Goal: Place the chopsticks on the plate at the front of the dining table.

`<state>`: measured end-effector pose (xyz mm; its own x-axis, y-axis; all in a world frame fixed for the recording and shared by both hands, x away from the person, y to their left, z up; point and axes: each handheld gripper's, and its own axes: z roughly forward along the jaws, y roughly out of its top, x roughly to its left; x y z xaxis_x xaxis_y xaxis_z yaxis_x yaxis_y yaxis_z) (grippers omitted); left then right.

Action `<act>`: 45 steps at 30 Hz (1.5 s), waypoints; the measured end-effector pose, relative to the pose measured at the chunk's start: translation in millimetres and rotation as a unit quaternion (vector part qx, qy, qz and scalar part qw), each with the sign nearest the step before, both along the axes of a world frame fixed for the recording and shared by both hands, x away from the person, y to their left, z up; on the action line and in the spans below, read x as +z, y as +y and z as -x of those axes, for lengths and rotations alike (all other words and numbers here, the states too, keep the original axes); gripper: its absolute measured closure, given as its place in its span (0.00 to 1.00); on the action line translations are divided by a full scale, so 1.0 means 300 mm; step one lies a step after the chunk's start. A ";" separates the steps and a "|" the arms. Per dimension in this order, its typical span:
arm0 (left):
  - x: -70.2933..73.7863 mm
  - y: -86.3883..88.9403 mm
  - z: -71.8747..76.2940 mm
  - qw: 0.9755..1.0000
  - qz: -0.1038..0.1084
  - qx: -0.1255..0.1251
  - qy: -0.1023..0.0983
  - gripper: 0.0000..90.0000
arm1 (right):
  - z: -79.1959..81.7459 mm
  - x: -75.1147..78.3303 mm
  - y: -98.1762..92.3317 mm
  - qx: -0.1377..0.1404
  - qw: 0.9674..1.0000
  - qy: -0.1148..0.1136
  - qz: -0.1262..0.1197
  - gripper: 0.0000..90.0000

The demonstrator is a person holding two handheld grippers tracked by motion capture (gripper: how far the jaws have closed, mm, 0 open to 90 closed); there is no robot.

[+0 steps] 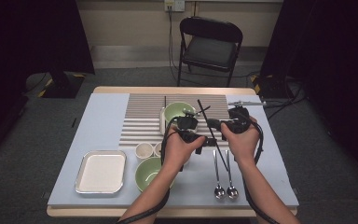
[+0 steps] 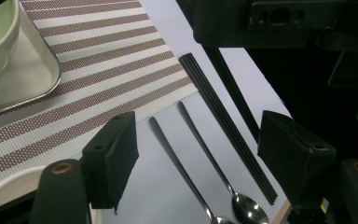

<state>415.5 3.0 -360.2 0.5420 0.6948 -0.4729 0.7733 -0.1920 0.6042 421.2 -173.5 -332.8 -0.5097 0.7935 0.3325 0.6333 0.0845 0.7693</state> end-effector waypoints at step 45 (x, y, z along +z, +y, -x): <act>-0.016 -0.010 -0.009 0.999 0.033 0.007 0.010 0.76 | -0.003 0.009 0.013 0.002 1.000 0.007 -0.029 0.96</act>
